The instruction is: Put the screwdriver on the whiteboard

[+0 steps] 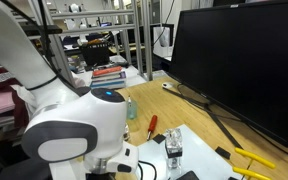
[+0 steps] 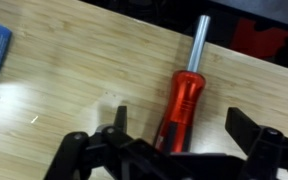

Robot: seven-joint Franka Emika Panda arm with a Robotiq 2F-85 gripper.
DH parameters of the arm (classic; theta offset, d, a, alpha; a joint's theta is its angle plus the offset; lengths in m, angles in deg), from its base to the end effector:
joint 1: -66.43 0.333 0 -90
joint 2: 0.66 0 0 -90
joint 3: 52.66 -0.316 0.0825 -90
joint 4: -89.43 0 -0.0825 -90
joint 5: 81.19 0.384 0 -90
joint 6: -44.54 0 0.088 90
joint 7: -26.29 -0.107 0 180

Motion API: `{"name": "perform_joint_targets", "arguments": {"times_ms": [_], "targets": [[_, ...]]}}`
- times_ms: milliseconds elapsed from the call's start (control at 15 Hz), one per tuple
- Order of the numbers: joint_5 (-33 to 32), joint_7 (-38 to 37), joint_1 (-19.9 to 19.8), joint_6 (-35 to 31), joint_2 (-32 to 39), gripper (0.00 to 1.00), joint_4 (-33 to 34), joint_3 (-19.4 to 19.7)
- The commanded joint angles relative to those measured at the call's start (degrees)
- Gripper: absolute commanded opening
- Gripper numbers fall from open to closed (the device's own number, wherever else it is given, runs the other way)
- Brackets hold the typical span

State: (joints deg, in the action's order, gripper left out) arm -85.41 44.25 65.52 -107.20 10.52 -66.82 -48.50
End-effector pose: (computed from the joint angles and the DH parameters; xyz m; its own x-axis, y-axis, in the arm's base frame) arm 0.3607 -0.0322 0.1435 0.9200 0.2865 -0.2674 0.2822 -0.9578 -0.0551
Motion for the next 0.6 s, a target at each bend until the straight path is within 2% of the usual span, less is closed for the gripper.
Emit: {"name": "perform_joint_targets", "arguments": {"times_ms": [0, 200, 267, 333, 533], "targets": [[-1.8, -2.2, -0.7, -2.0, 1.3, 1.0, 0.9, -0.9], [-2.5, -3.1, -0.6, -2.2, 1.8, 0.98, 1.5, -1.2], [-2.6, -3.1, -0.6, -2.2, 1.8, 0.89, 1.7, -1.2], [-2.8, -3.3, -0.6, -2.3, 2.0, 0.73, 1.9, -1.2], [-3.7, -3.9, -0.6, -2.3, 2.7, 0.53, 2.5, -1.0]]}}
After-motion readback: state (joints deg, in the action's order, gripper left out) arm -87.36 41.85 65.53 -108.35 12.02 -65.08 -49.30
